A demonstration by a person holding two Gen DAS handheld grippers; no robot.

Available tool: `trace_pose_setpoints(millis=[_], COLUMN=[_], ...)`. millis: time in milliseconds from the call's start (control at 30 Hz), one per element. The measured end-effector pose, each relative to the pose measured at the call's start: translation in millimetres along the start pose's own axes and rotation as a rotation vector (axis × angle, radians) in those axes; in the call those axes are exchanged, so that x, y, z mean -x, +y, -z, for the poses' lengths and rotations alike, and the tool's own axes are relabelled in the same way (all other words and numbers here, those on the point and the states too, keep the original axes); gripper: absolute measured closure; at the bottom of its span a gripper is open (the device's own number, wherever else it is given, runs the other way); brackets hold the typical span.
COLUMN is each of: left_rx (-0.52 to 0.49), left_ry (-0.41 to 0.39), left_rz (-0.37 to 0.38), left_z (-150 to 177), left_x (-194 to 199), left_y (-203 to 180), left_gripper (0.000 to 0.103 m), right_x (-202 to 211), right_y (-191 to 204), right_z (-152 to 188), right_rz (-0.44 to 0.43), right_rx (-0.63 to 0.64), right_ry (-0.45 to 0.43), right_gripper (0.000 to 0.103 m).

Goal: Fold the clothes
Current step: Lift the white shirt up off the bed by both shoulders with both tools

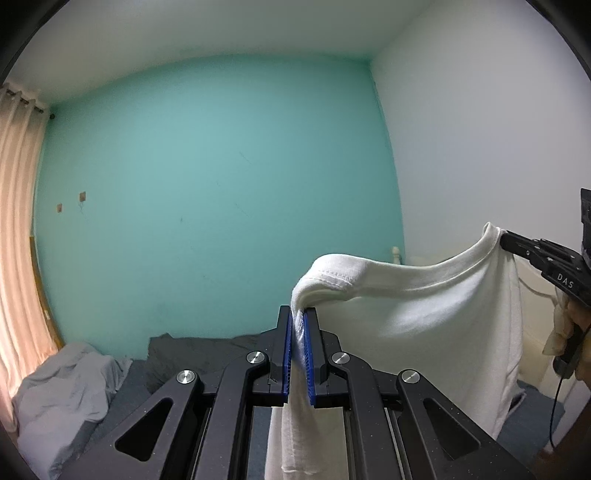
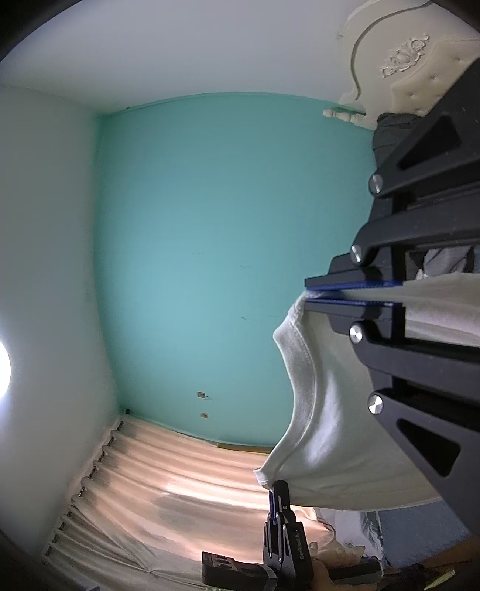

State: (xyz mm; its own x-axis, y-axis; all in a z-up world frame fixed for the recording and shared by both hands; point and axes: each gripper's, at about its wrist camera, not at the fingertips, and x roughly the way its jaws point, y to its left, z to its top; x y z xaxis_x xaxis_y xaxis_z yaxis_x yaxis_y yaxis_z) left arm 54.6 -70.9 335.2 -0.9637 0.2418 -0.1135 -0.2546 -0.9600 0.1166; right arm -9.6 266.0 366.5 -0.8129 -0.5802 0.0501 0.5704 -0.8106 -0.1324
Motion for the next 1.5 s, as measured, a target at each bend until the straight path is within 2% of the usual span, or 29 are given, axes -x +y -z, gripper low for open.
trace_pose_setpoints(millis=[200, 600, 667, 733, 1033, 1500], left_rx=[-0.019, -0.016, -0.019, -0.018, -0.015, -0.025], left_ry=[0.042, 0.073, 0.075, 0.078, 0.08, 0.066], left_rz=[-0.003, -0.01, -0.01, -0.008, -0.009, -0.003], left_z=[18, 21, 22, 17, 18, 9], left_x=[10, 18, 17, 33, 27, 54], left_y=[-8, -14, -18, -32, -22, -16], left_gripper=[0.097, 0.097, 0.097, 0.097, 0.097, 0.097], right_x=[13, 23, 23, 23, 26, 52], right_y=[4, 9, 9, 9, 11, 19], right_z=[22, 34, 34, 35, 35, 18], right_rz=[0.012, 0.023, 0.022, 0.022, 0.024, 0.022], right_rx=[0.017, 0.029, 0.027, 0.024, 0.021, 0.036], right_ry=[0.049, 0.084, 0.087, 0.089, 0.098, 0.082], right_gripper=[0.099, 0.099, 0.099, 0.099, 0.099, 0.099])
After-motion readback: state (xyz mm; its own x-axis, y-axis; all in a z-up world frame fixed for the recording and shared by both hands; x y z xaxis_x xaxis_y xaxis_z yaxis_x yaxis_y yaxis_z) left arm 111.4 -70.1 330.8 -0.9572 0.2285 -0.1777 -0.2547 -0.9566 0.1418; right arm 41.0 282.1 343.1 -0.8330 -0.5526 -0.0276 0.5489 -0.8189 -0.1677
